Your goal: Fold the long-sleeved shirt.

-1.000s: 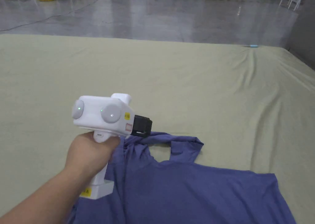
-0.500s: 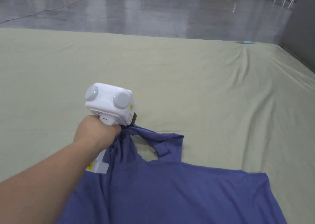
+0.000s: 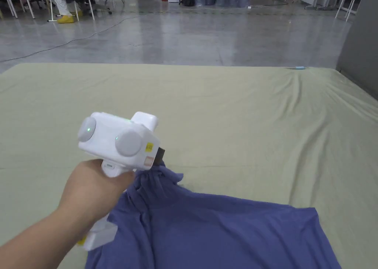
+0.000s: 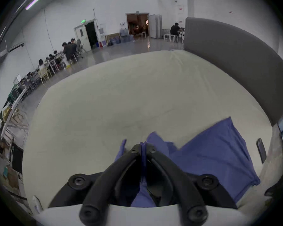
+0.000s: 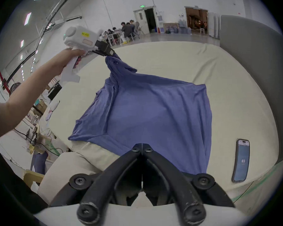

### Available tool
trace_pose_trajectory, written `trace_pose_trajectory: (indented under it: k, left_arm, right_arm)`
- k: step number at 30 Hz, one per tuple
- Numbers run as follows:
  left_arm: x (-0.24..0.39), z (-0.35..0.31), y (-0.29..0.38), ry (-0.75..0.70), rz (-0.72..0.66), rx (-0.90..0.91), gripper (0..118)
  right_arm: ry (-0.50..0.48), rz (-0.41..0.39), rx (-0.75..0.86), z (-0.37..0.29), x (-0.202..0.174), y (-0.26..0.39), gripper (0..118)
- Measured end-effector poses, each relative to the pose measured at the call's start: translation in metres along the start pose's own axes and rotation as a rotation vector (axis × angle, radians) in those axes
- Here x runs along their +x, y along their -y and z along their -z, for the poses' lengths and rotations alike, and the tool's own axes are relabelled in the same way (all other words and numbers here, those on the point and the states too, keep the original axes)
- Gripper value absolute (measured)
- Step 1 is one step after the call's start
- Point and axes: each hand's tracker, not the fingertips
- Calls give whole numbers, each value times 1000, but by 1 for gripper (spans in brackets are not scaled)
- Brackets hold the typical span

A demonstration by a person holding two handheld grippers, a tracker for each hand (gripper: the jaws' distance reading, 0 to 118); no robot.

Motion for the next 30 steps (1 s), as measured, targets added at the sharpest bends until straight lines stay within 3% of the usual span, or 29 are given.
trace_pose_trajectory:
  k: [8, 15, 16, 18, 19, 20, 21, 22, 24, 26, 27, 28, 30]
  left_arm:
    - [48, -56, 132, -28, -9, -16, 0]
    - [44, 6, 221, -26, -169, -245, 0]
    - [41, 17, 227, -19, -180, -270, 5]
    - [29, 13, 231, 18, -257, -172, 8]
    - [24, 6, 224, 13, -281, -168, 18]
    - [20, -1, 218, 23, -305, -167, 47]
    - [15, -13, 214, 13, -309, -152, 87]
    - [10, -25, 211, 19, -327, -123, 118]
    - [-1, -53, 209, 57, -391, 47, 113]
    - [-6, -87, 216, 103, -425, 11, 105]
    - [-7, -95, 222, 133, -419, -65, 75]
    - [-6, -99, 228, 101, -407, -118, 1]
    - [-10, -84, 251, -45, -328, -150, 0]
  right_arm:
    - [-12, -9, 7, -14, -11, 10, 0]
    - [-30, -25, -40, -4, -26, 20, 0]
    - [-32, -25, -47, -4, -27, 20, 0]
    - [-36, -26, -60, -3, -30, 21, 0]
    - [-35, -29, -62, -4, -31, 21, 0]
    - [-32, -34, -58, -6, -32, 20, 0]
    - [-32, -37, -53, -8, -32, 19, 0]
    - [-32, -36, -48, -9, -31, 17, 0]
    - [-35, -24, -35, -11, -28, 12, 0]
    - [-38, -10, -27, -10, -25, 9, 0]
    - [-40, -3, -27, -9, -24, 9, 0]
    - [-41, 4, -30, -6, -24, 9, 0]
    - [-47, 21, -54, 3, -24, 12, 0]
